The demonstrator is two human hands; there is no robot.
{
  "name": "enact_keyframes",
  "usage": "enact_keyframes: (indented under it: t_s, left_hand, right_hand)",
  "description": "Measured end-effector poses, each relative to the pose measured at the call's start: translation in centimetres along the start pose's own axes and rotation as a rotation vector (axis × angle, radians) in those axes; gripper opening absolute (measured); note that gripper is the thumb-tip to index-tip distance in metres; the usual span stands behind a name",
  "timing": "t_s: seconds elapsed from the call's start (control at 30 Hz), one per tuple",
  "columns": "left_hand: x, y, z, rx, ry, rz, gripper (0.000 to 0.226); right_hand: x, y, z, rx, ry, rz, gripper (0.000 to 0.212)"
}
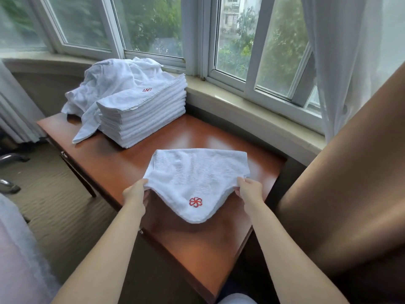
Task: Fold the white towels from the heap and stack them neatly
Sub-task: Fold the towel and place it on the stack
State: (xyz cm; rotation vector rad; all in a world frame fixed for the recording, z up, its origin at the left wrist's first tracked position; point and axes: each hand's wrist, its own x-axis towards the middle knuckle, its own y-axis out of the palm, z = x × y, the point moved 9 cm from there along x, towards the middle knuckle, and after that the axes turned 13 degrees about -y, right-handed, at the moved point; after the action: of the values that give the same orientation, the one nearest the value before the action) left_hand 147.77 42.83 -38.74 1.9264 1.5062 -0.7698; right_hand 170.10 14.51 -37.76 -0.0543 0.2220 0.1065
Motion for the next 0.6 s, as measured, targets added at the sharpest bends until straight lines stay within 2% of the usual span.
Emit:
enact_keyframes:
  t_s: [0.07,0.13,0.23,0.33,0.43,0.5,0.6]
  left_hand:
    - [-1.6,1.0,-1.7,0.000,-0.030,0.058,0.014]
    - [-3.1,1.8,-2.5,0.004,-0.050,0.117,0.009]
    - [-5.5,2.3,-4.2,-0.060,0.054,0.114,0.002]
    - [-8.5,2.1,-7.5,-0.221,0.213,0.116,0.012]
    - [-10.8,0.1,-10.5,-0.459,0.297,0.045,0.016]
    - [-12.1,-1.3,-11.8,-0.586,0.347,-0.006,0.019]
    - [-13.4,-1.3,-12.8,-0.637,0.381,-0.012,0.021]
  right_hand:
    - [-0.4,0.4,3.5,0.042,-0.120,0.010,0.023]
    - [-1.2,0.7,5.4,0.082,-0.154,0.010,0.025]
    - [-2.3,1.4,7.4,0.191,-0.185,-0.005,0.019]
    - [-2.6,0.7,11.0,0.430,-0.250,-0.130,0.016]
    - [-1.9,-1.5,13.5,0.679,-0.226,-0.299,0.015]
    - [-1.3,-3.3,14.7,0.680,-0.254,-0.405,0.018]
    - [-1.3,-4.1,16.6,0.666,-0.326,-0.457,0.020]
